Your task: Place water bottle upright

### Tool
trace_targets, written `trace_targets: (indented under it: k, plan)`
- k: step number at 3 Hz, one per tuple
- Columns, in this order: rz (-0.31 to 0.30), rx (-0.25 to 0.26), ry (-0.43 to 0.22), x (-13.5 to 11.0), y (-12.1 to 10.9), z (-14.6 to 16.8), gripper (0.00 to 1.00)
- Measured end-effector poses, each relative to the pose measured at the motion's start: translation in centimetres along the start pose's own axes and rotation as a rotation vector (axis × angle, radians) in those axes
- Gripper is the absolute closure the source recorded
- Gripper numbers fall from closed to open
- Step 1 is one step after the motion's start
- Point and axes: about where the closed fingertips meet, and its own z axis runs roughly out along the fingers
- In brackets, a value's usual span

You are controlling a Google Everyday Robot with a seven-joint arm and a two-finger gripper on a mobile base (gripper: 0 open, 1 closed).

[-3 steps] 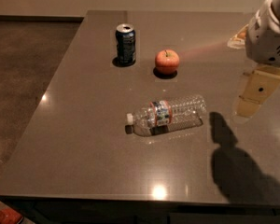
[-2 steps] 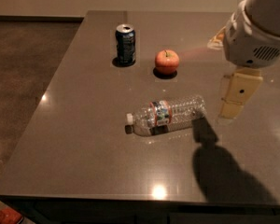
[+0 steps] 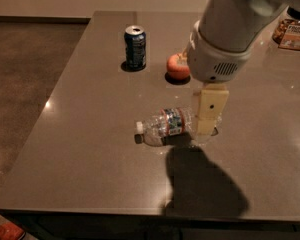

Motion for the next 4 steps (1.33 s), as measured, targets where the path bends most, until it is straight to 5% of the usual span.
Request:
trace_targets:
  k: [2, 4]
  plan:
    - [-0.025, -0.11, -0.009, -2.9, 0.8, 5.3, 0.0]
    - [-0.004, -0.097, 0.028, -3.1, 0.7, 8.1, 0.0]
